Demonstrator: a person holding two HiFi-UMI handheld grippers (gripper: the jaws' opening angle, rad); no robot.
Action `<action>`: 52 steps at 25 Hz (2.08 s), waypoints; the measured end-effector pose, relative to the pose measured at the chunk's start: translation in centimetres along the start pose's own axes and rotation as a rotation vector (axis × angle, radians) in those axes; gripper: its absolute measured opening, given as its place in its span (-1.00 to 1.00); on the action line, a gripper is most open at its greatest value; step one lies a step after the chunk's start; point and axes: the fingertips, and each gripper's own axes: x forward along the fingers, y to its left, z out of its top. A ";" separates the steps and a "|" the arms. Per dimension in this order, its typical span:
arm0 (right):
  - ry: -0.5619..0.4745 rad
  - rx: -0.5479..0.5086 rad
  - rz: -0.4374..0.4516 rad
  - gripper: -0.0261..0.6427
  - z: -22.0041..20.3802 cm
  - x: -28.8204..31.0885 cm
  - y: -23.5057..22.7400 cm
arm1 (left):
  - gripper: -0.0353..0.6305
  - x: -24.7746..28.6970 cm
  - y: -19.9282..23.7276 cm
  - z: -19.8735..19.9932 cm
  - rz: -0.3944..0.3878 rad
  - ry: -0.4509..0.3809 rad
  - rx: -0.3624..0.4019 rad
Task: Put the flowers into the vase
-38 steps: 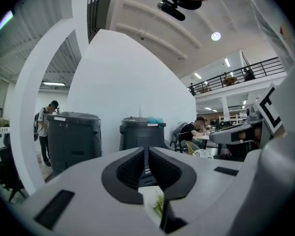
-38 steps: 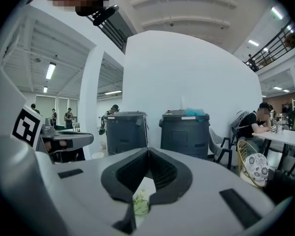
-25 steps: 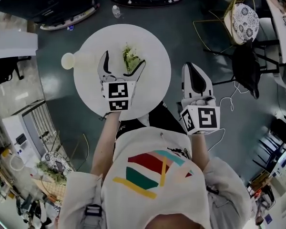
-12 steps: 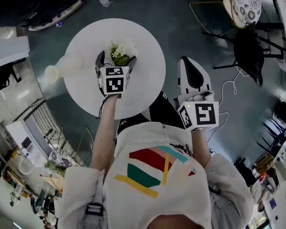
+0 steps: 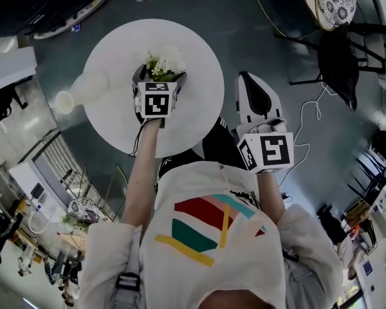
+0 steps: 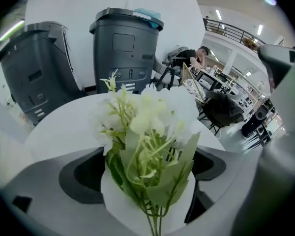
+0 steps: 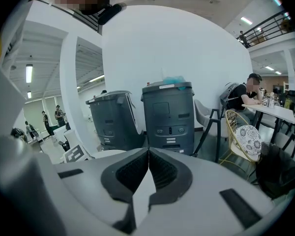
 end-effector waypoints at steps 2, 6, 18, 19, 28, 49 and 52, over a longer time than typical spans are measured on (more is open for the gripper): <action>-0.002 0.005 -0.004 -0.88 -0.2 0.1 -0.2 | 0.69 0.2 0.2 -0.2 0.009 0.014 0.011; 0.005 0.003 0.004 -0.88 -0.4 0.1 0.0 | 0.42 -0.1 1.0 -0.4 0.031 0.025 0.029; -0.020 -0.031 0.040 -0.88 0.6 -0.6 1.8 | 0.01 -2.8 2.5 1.8 0.077 -0.087 -0.001; -0.025 -0.035 0.043 -0.88 0.8 -0.7 1.9 | 0.00 -3.5 2.6 2.6 0.082 -0.118 0.000; -0.107 -0.081 0.097 -0.88 3.8 -1.9 6.3 | -0.02 -14.5 4.6 8.9 0.144 -0.428 -0.023; -0.275 -0.181 0.268 -0.88 10.5 -1.2 19.9 | -0.05 -47.1 11.3 15.0 0.278 -1.061 0.016; -0.273 -0.188 0.263 -0.88 10.5 -1.3 20.0 | -0.07 -49.6 12.1 16.3 0.295 -1.146 0.033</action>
